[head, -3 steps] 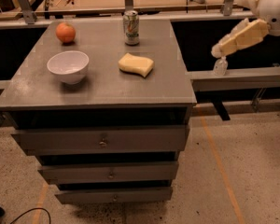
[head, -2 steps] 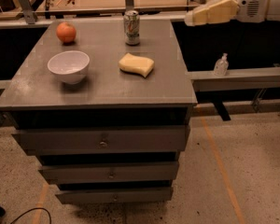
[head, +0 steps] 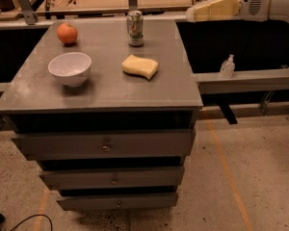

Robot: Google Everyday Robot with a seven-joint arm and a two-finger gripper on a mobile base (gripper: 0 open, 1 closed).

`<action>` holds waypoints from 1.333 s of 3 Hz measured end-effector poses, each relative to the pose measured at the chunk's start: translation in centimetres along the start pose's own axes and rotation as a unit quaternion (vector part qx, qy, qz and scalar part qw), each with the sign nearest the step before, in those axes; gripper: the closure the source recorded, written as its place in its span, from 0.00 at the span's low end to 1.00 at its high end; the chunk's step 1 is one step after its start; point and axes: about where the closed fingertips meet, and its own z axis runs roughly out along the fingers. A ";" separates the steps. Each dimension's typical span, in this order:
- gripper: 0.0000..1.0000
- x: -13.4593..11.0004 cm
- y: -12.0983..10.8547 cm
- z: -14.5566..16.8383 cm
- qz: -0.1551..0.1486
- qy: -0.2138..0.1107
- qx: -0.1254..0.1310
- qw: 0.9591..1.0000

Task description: Move 7up can near orange

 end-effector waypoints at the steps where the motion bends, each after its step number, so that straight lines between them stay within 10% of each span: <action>1: 0.00 3.5 -1.3 5.4 0.046 0.015 0.035 0.998; 3: 0.00 6.5 -7.6 18.1 0.097 0.000 0.112 0.989; 4: 0.00 8.0 -8.2 23.8 0.093 0.002 0.105 0.990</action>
Offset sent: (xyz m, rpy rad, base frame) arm 0.2152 0.0792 -0.0749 0.1708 0.0811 -0.3334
